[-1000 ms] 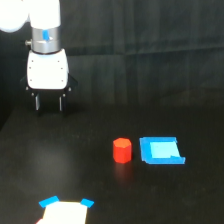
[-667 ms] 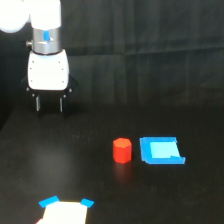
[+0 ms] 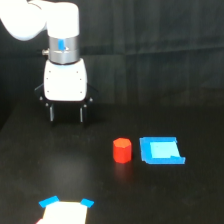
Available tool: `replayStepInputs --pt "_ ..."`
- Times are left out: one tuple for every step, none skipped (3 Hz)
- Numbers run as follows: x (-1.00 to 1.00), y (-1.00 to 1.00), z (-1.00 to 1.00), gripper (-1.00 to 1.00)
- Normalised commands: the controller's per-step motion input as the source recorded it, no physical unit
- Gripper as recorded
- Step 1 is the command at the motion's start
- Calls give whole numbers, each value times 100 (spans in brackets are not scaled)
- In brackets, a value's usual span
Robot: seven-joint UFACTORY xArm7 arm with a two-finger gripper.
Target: Pick up the red object from the table
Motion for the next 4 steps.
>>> replayStepInputs --pt "96 -76 34 100" --pt "100 -100 -31 96" --pt "100 -100 -19 100" --pt "-88 -100 -90 81"
